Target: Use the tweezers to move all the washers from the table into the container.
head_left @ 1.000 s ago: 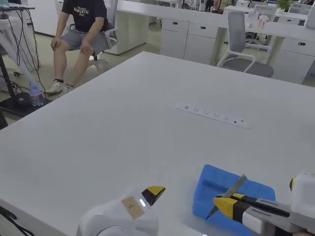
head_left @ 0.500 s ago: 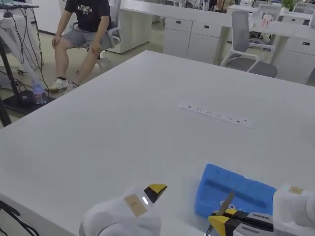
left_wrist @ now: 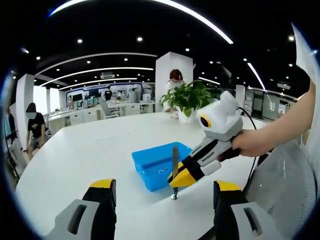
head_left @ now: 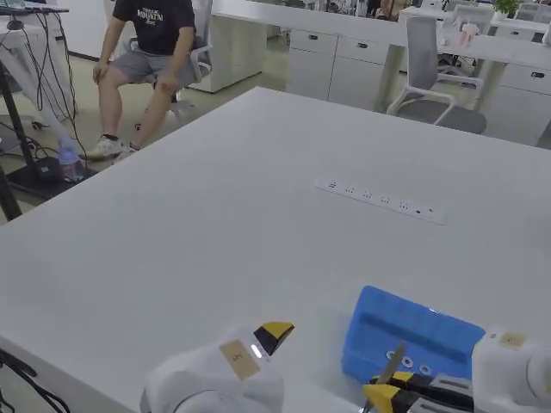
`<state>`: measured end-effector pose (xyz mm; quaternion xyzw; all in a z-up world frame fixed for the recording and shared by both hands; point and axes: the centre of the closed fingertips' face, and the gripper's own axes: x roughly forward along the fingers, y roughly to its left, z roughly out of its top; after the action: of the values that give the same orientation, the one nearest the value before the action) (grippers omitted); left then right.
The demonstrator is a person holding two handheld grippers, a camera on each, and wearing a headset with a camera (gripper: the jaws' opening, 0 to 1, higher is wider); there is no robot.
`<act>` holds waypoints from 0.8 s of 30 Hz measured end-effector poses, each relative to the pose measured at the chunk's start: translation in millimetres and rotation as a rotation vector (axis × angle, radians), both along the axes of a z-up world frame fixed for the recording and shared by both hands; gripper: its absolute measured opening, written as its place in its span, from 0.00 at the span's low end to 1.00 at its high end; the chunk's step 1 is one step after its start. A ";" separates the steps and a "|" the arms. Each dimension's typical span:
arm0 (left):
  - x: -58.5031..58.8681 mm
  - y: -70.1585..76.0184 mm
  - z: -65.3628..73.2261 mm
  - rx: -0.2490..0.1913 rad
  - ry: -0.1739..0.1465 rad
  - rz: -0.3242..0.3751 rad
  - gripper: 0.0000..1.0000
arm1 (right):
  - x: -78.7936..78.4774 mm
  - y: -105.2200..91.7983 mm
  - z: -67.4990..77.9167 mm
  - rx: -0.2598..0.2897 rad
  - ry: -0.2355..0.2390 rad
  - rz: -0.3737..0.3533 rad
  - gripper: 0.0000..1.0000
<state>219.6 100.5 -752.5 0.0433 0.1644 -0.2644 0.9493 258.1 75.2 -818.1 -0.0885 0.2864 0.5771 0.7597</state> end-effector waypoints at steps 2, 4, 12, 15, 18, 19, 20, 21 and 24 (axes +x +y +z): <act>-0.1 -0.4 -0.1 0.001 0.001 -0.001 0.81 | -3.5 1.3 0.0 -0.020 -0.044 0.042 0.05; -0.1 -0.1 -0.4 0.002 0.001 -0.001 0.81 | -7.6 3.0 0.1 -0.040 -0.089 0.083 0.05; -0.2 0.1 -0.9 0.006 0.001 -0.001 0.81 | -12.6 5.2 -1.7 -0.093 -0.178 0.138 0.04; -0.4 -0.5 -0.8 0.007 0.002 -0.003 0.81 | -13.2 5.6 -1.3 -0.098 -0.181 0.144 0.03; -0.5 -0.5 -0.8 0.006 0.003 -0.003 0.81 | -12.7 4.9 -0.9 -0.098 -0.171 0.131 0.03; -0.3 -0.3 -0.7 0.007 0.002 -0.002 0.81 | -12.3 4.5 -0.9 -0.099 -0.168 0.127 0.03; -0.3 -0.2 -0.8 0.007 0.002 -0.002 0.81 | -12.1 4.3 -0.6 -0.103 -0.164 0.123 0.03; -0.4 -0.3 -0.7 0.007 0.003 -0.002 0.81 | -12.0 3.9 -0.5 -0.106 -0.162 0.122 0.03; -0.5 -0.6 -0.8 0.007 0.003 -0.004 0.81 | -11.4 2.8 3.7 -0.107 -0.167 0.120 0.03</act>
<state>219.2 99.9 -753.3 0.0464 0.1668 -0.2657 0.9484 246.7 78.0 -814.4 -0.1938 0.2467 0.5962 0.7390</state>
